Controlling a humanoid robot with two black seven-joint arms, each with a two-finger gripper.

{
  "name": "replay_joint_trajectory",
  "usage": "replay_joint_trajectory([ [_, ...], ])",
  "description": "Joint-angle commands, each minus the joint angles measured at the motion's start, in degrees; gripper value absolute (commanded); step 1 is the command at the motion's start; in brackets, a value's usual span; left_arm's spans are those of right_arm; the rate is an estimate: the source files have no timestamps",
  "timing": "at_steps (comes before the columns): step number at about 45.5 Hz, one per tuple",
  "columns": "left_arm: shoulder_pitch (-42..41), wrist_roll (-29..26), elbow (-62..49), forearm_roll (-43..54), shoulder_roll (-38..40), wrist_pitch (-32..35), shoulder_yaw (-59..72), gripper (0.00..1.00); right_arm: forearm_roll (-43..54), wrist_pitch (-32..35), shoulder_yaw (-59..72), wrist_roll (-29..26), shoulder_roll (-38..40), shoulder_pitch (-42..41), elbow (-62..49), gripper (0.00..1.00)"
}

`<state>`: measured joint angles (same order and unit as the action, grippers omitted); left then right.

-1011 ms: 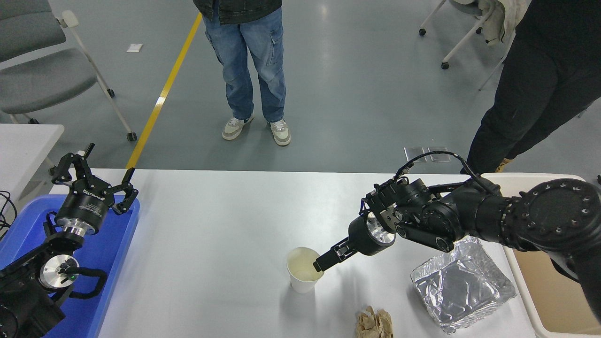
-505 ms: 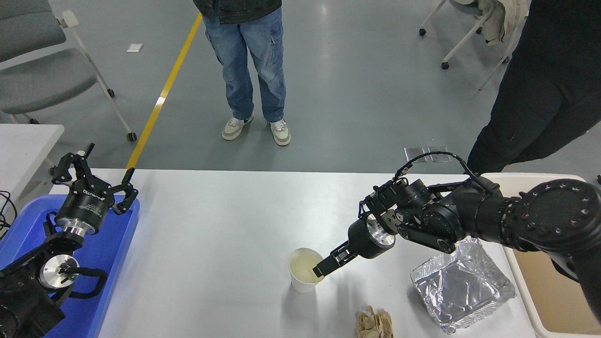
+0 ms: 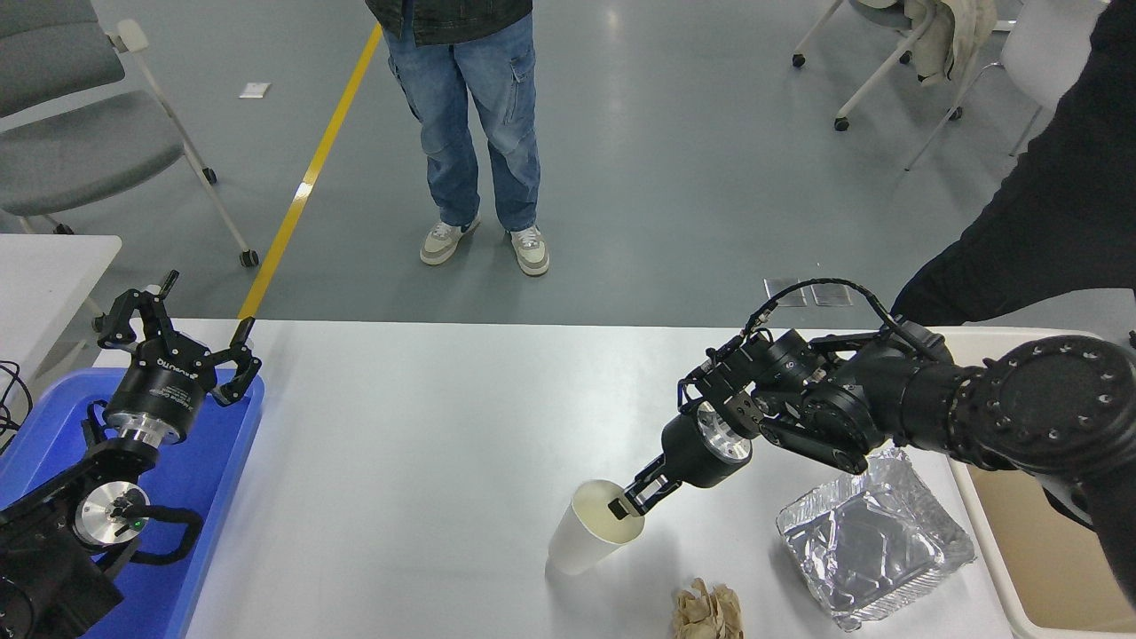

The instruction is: Clean the table surface

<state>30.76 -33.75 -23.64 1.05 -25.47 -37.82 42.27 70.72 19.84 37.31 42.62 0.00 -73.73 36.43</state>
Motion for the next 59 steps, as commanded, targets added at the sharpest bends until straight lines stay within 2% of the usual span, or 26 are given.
replay_joint_trajectory([
  [1, 0.00, 0.00, 0.00, 0.00, -0.02, 0.02, 0.01, 1.00, -0.41, -0.50, -0.65, 1.93, 0.00, -1.94, -1.62, 0.00],
  [10, 0.00, 0.00, 0.00, 0.00, -0.02, 0.02, -0.08, 1.00, -5.32, -1.12, -1.97, 6.06, 0.00, -7.21, -1.71, 0.00],
  [26, 0.00, 0.00, 0.00, 0.00, 0.06, 0.02, -0.08, 1.00, -20.44, -0.59, -1.98, 7.38, 0.09, -15.66, -1.62, 0.00],
  [44, 0.00, 0.00, 0.00, 0.00, -0.02, 0.02, -0.08, 1.00, -32.74, -0.51, -3.29, 7.38, 9.40, -19.52, -4.08, 0.00],
  [59, 0.00, 0.00, 0.00, 0.00, -0.02, 0.02, 0.01, 1.00, -36.97, -0.33, -3.29, 7.38, 22.31, -14.17, -11.02, 0.00],
])
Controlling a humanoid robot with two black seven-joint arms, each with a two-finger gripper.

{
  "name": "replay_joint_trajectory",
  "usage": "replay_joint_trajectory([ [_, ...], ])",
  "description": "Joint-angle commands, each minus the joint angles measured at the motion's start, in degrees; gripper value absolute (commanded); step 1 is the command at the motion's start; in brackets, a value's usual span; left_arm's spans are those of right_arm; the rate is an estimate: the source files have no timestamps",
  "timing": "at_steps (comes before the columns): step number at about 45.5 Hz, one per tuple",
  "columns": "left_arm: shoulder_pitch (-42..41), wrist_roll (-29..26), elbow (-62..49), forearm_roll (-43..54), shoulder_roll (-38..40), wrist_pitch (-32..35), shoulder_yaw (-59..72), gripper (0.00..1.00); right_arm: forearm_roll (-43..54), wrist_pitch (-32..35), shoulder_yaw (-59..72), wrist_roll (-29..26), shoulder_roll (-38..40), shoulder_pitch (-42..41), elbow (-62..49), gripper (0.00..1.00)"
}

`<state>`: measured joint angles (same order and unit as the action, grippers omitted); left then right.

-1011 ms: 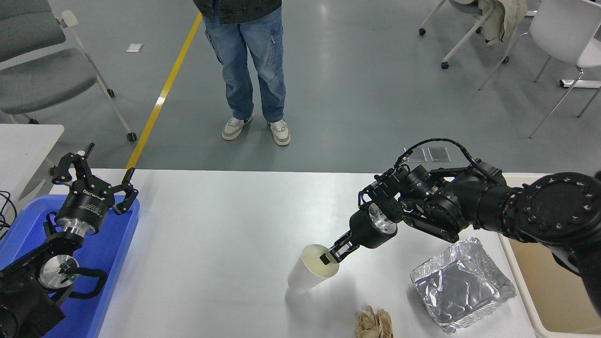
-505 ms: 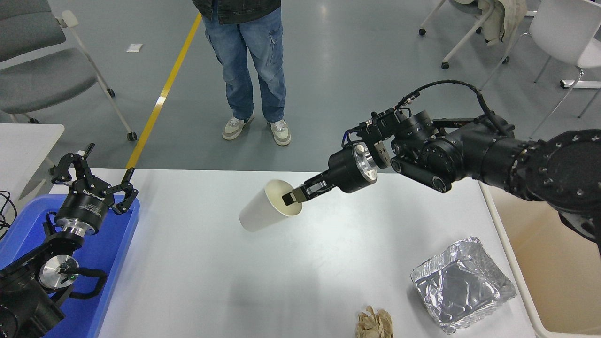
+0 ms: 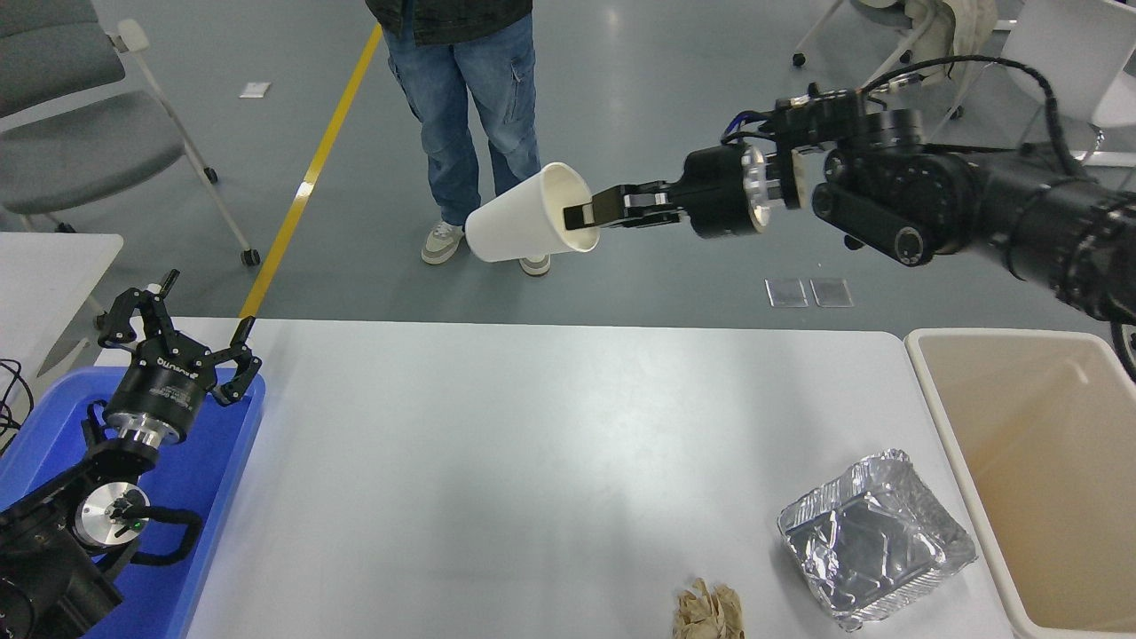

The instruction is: Clean the table surface

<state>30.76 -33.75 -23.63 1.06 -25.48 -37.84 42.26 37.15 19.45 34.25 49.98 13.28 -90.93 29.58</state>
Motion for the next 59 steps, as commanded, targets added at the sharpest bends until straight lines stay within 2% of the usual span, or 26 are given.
replay_joint_trajectory([
  [1, 0.00, 0.00, -0.01, 0.00, -0.01, 0.05, 0.01, 1.00, -3.83, 0.06, -0.32, 0.02, 9.92, 3.47, -4.35, 0.00],
  [16, 0.00, 0.00, -0.01, 0.00, -0.01, -0.04, 0.01, 1.00, -7.18, -0.02, -0.32, 0.02, 20.56, 10.68, -5.93, 0.00],
  [42, 0.00, 0.00, -0.01, 0.00, -0.01, -0.04, 0.01, 1.00, -8.41, 0.06, -5.25, -0.49, 27.77, 29.05, -21.31, 0.00],
  [47, 0.00, 0.00, 0.07, 0.00, 0.08, 0.05, 0.01, 1.00, -8.58, -0.02, -5.42, -5.05, 27.77, 32.30, -23.60, 0.00],
  [59, 0.00, 0.00, -0.01, 0.00, -0.01, -0.04, 0.01, 1.00, -14.47, -0.64, -5.95, -23.69, 28.03, 36.52, -24.21, 0.00],
])
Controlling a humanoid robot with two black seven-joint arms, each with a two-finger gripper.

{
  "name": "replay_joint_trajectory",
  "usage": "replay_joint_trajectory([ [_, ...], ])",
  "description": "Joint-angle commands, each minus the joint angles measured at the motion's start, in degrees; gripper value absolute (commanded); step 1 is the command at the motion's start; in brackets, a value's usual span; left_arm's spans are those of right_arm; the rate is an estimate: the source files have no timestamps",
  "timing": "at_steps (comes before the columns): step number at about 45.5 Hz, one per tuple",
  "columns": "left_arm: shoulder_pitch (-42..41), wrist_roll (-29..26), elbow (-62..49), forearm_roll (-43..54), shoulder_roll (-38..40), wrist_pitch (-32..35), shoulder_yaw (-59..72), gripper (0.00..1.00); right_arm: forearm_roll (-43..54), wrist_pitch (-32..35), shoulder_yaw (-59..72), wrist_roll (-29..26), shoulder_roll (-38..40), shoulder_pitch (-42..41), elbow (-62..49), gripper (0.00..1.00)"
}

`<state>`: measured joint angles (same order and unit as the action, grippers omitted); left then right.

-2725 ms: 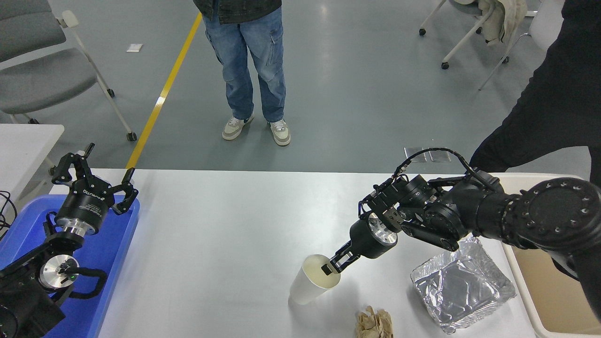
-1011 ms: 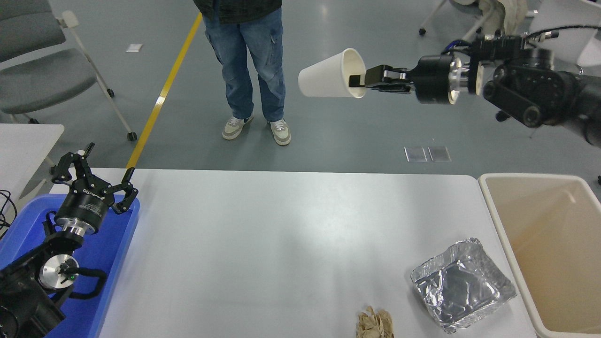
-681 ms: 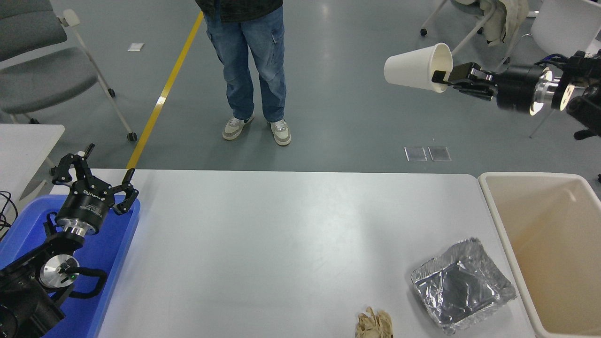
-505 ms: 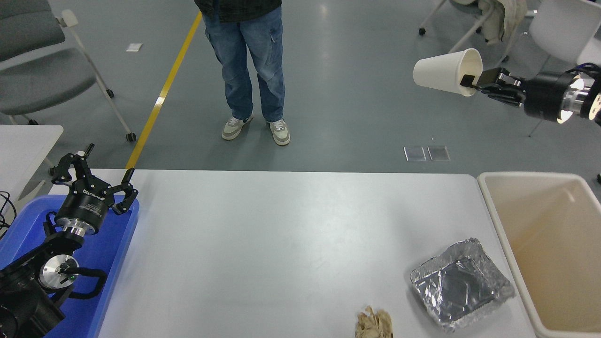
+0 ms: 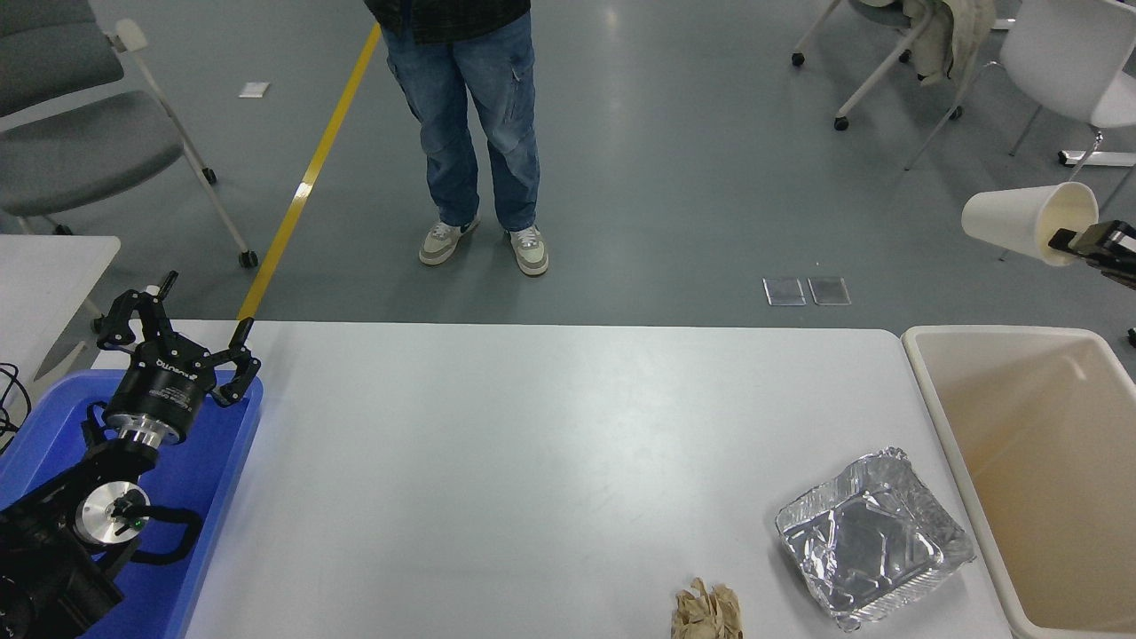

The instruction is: Clean the table surface

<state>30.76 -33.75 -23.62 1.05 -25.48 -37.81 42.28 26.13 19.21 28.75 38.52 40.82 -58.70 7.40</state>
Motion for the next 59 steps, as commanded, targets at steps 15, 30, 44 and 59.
replay_joint_trajectory([
  [15, 0.00, 0.00, 0.06, 0.01, -0.01, -0.07, 0.00, 1.00, -3.54, -2.77, -0.53, -27.78, -0.21, 7.37, -5.91, 0.00],
  [30, 0.00, 0.00, -0.03, 0.01, -0.01, 0.02, 0.00, 1.00, -3.55, -6.28, -0.53, -33.77, -4.87, 12.99, -5.82, 0.00],
  [44, 0.00, 0.00, -0.03, 0.01, 0.08, 0.02, 0.00, 1.00, -3.55, -10.33, -0.53, -33.86, -12.07, 16.33, -5.82, 0.00],
  [59, 0.00, 0.00, -0.03, 0.01, 0.08, -0.07, 0.00, 1.00, -3.55, -13.84, -0.62, -35.62, -16.74, 18.00, -5.91, 0.00],
])
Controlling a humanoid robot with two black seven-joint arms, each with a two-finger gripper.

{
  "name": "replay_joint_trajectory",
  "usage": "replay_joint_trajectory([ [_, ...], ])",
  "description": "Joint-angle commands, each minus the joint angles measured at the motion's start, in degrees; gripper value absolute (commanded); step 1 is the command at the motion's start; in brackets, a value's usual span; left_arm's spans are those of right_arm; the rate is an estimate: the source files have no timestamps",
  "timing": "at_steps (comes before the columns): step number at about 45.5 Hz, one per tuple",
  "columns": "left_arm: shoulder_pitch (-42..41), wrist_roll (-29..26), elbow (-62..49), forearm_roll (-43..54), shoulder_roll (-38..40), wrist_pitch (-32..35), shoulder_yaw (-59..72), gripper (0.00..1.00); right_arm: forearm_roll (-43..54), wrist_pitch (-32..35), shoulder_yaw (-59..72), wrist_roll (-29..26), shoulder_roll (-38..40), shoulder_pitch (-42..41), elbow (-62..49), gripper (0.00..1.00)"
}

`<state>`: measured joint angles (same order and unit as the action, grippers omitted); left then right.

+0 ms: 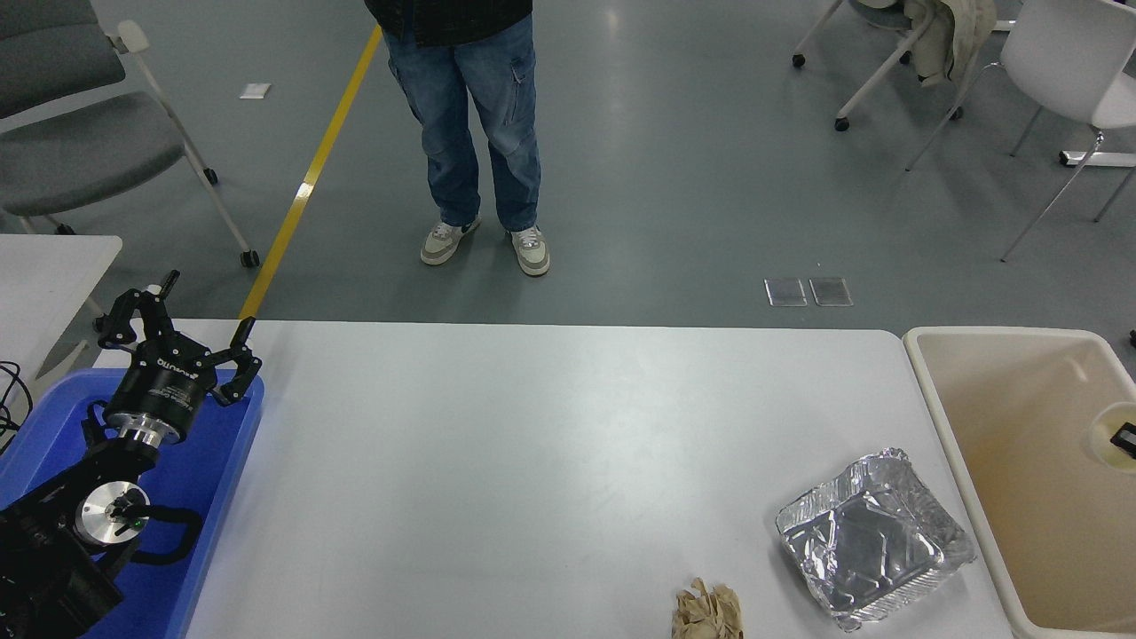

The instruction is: Clean the table surface

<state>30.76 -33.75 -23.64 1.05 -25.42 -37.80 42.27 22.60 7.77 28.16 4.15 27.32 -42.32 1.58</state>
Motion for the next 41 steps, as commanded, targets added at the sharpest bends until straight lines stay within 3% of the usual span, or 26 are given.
replay_joint_trajectory([
  [1, 0.00, 0.00, -0.01, 0.00, -0.07, 0.00, 0.00, 1.00, -0.01, -2.49, -0.03, -1.25, -3.33, 1.80, -0.09, 0.00],
  [32, 0.00, 0.00, -0.01, 0.00, 0.02, 0.00, 0.00, 1.00, -0.01, -3.72, -1.35, -1.16, -4.12, 4.62, -0.09, 0.00],
  [37, 0.00, 0.00, -0.01, 0.00, -0.07, 0.01, 0.00, 1.00, -0.01, -4.86, -1.53, -1.16, -4.12, 4.62, 0.26, 0.17],
  [41, 0.00, 0.00, -0.01, 0.00, 0.02, 0.01, 0.00, 1.00, -0.01, -5.13, -2.58, -1.07, -4.12, 4.53, 0.35, 0.49],
])
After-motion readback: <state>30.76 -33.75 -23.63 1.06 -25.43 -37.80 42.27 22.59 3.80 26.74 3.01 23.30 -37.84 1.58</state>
